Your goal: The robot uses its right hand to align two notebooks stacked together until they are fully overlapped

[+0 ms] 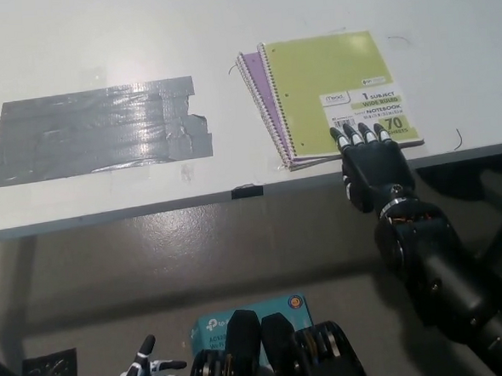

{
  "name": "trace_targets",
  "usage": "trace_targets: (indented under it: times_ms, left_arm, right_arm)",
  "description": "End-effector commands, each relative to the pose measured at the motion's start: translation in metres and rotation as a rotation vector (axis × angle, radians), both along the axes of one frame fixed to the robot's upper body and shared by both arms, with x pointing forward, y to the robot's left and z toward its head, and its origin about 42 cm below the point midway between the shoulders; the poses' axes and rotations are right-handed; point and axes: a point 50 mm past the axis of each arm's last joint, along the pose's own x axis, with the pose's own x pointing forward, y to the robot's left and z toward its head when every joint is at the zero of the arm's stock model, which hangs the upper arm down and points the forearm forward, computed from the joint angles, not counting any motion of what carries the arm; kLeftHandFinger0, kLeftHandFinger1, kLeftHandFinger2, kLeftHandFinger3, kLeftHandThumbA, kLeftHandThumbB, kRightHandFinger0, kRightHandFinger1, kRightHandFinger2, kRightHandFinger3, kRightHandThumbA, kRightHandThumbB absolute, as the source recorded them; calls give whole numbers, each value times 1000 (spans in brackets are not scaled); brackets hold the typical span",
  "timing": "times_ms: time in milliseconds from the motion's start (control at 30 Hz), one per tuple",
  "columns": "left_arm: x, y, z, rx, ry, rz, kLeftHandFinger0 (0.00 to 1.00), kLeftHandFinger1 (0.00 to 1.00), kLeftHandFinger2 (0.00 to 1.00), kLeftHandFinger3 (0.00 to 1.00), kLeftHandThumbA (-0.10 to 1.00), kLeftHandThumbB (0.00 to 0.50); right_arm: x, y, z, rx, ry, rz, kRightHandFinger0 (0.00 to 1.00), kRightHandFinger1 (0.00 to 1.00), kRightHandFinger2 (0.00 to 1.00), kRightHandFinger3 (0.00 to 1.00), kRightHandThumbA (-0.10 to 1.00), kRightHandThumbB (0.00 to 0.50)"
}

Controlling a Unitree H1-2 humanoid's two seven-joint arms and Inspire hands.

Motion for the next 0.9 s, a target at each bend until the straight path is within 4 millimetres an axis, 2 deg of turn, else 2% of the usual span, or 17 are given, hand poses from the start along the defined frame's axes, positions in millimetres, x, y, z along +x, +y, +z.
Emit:
trace_targets:
  times_ms: [0,67,133,367,400,500,600,700,800,867]
  left_arm:
    - [3,-1,7,13,-29,-5,120,668,624,690,1000,500]
    - [3,-1,7,10,-28,-4,130,675,628,682,1000,500]
    - [3,-1,7,3,-32,-3,107,642,580,663,1000,500]
    - [2,-1,8,12,-27,-8,135,675,638,680,1000,500]
    - [2,-1,7,13,-30,-7,118,648,591,670,1000,500]
    - [3,0,7,5,-27,-6,83,606,547,652,1000,500]
    - [4,-1,6,-5,-33,-8,92,605,521,623,1000,500]
    - [3,-1,6,-5,-34,-7,64,548,476,598,1000,500]
    - [2,-1,7,3,-31,-9,84,558,485,616,1000,500]
    - [3,-1,6,-6,-25,-5,67,537,464,621,1000,500]
  right_arm:
    - [-4,18,-5,-14,77,95,1000,1000,1000,1000,1000,253]
    - [-5,20,-7,-23,71,111,1000,1000,1000,1000,1000,263]
    - [-7,21,-8,-28,78,121,1000,1000,1000,1000,1000,261]
    - [-11,20,-15,-59,59,172,1000,1000,1000,1000,1000,279]
    - [-12,19,-16,-69,49,188,1000,1000,1000,1000,1000,270]
    - [-15,18,-17,-107,48,217,1000,1000,1000,1000,1000,253]
    - [-17,11,-23,-145,47,233,1000,1000,1000,1000,1000,275]
    - [-17,5,-25,-168,47,223,1000,1000,1000,1000,1000,289]
    - [-16,-6,-24,-177,47,214,1000,1000,1000,1000,1000,255]
    - [-14,-15,-23,-172,52,205,1000,1000,1000,1000,1000,257]
